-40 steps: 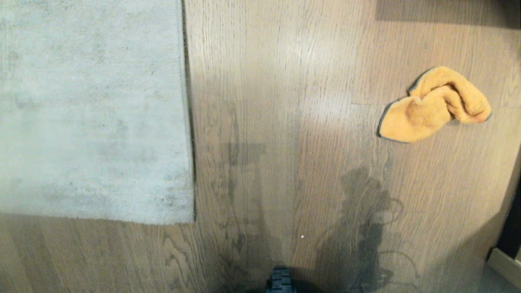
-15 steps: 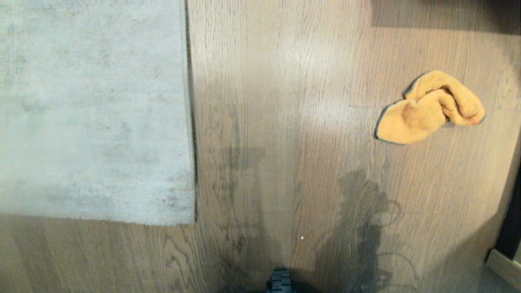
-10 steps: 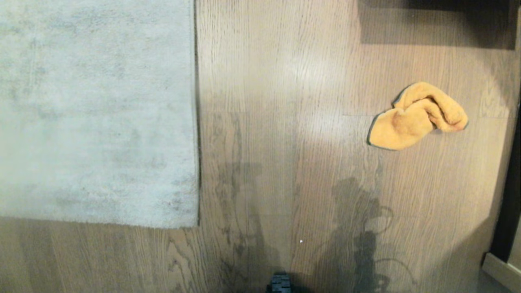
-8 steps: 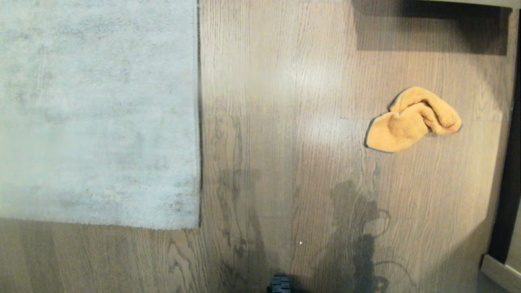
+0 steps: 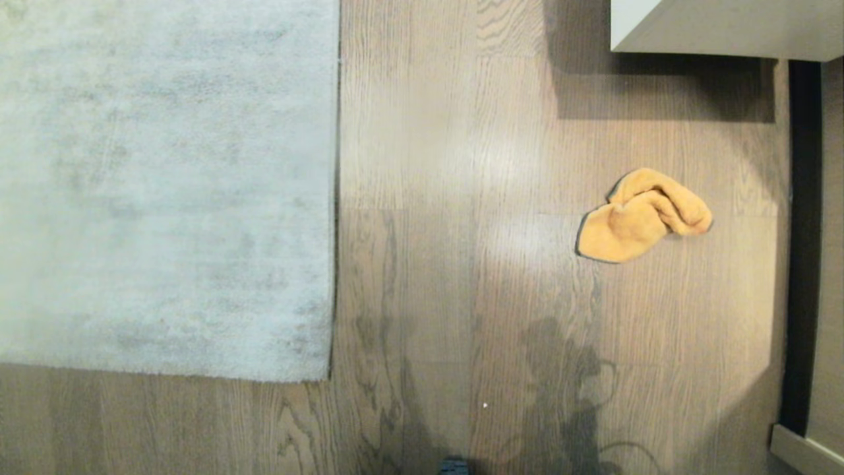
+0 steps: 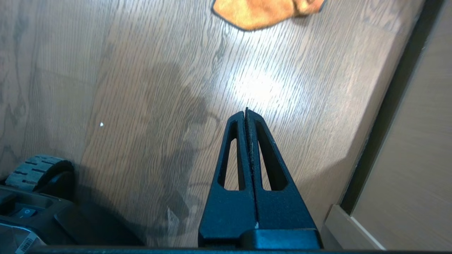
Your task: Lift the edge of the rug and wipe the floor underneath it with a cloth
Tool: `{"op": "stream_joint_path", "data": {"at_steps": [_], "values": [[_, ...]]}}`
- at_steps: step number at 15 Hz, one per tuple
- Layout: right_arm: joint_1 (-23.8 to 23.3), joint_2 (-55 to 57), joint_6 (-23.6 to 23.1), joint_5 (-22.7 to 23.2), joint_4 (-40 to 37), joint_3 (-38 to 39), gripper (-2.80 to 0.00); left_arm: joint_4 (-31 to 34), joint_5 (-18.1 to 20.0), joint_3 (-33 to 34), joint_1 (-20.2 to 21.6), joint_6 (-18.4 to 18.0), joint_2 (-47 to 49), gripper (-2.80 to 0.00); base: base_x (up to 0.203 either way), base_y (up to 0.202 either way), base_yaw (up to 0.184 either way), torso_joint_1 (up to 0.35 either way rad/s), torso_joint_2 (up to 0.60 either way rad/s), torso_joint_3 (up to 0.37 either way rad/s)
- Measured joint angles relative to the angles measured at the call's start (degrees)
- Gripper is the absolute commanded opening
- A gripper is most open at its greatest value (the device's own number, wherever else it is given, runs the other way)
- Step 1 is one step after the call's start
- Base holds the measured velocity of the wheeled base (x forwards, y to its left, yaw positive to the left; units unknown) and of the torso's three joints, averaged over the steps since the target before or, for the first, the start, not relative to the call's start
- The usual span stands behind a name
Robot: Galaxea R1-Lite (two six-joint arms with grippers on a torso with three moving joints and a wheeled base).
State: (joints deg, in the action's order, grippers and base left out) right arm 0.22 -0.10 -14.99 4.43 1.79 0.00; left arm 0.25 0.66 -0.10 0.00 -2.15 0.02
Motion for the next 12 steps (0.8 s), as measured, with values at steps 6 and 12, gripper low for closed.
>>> {"op": "stream_joint_path", "data": {"at_steps": [6,12], "values": [[0.02,0.00,-0.02,0.01,0.00,0.00,-2.80,0.01,0.02,0.00,0.00,-0.02,0.00,-2.80,0.000,0.000,0.000,0.003,0.00,0.200],[0.02,0.00,-0.02,0.01,0.01,0.00,-2.80,0.04,0.00,0.00,0.00,-0.02,0.00,-2.80,0.000,0.000,0.000,0.002,0.00,0.200]]}}
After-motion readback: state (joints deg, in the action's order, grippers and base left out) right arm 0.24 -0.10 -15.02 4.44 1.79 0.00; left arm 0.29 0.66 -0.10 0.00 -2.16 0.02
